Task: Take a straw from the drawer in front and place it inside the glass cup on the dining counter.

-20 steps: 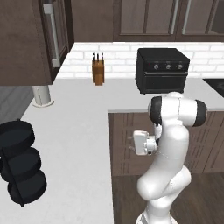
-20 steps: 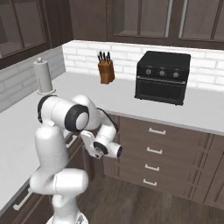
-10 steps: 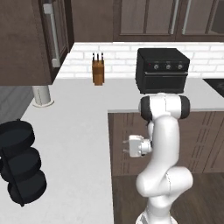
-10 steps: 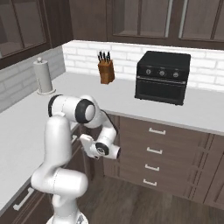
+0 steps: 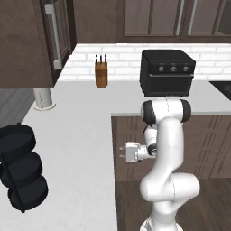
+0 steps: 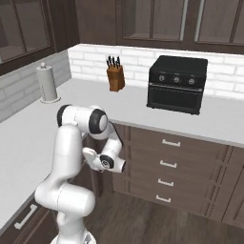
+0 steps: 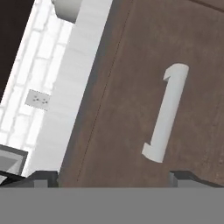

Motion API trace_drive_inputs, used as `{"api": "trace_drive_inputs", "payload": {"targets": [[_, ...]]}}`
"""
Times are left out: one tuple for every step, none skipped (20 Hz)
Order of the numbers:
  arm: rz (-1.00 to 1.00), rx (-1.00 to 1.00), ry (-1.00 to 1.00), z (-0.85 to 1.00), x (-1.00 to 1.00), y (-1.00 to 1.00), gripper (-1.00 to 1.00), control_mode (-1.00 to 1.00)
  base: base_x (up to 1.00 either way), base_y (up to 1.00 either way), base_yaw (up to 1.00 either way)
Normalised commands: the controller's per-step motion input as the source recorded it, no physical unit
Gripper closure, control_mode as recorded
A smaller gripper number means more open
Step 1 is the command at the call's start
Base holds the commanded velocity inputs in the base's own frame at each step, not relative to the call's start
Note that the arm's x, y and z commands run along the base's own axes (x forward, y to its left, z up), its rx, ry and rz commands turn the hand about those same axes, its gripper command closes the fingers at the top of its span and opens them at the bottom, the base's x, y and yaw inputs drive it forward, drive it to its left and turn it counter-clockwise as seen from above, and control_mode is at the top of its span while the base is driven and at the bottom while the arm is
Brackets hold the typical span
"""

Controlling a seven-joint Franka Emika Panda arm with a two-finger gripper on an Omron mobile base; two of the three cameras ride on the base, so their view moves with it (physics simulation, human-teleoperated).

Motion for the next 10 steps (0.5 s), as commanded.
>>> {"api": "trace_drive_inputs", "payload": {"targets": [[0.0, 0.0, 0.0, -0.15, 0.21, 0.33, -1.0, -1.0, 0.0, 0.0, 0.0], [0.0, 0.0, 0.0, -0.16, 0.26, 0.34, -1.0, -1.0, 0.0, 0.0, 0.0], [0.0, 0.0, 0.0, -0.21, 0.29, 0.33, -1.0, -1.0, 0.0, 0.0, 0.0], [0.0, 0.0, 0.0, -0.24, 0.3, 0.31, -1.0, -1.0, 0.0, 0.0, 0.0], [0.0, 0.0, 0.0, -0.27, 0.35, 0.3, -1.0, -1.0, 0.0, 0.0, 0.0], [0.0, 0.0, 0.0, -0.26, 0.36, 0.29, -1.0, -1.0, 0.0, 0.0, 0.0], [0.0, 0.0, 0.0, -0.29, 0.38, 0.26, -1.0, -1.0, 0.0, 0.0, 0.0], [0.0, 0.0, 0.0, -0.29, 0.37, 0.24, -1.0, -1.0, 0.0, 0.0, 0.0], [0.0, 0.0, 0.0, -0.28, 0.34, 0.23, -1.0, -1.0, 0.0, 0.0, 0.0], [0.0, 0.0, 0.0, -0.31, 0.31, 0.22, -1.0, -1.0, 0.0, 0.0, 0.0]]}}
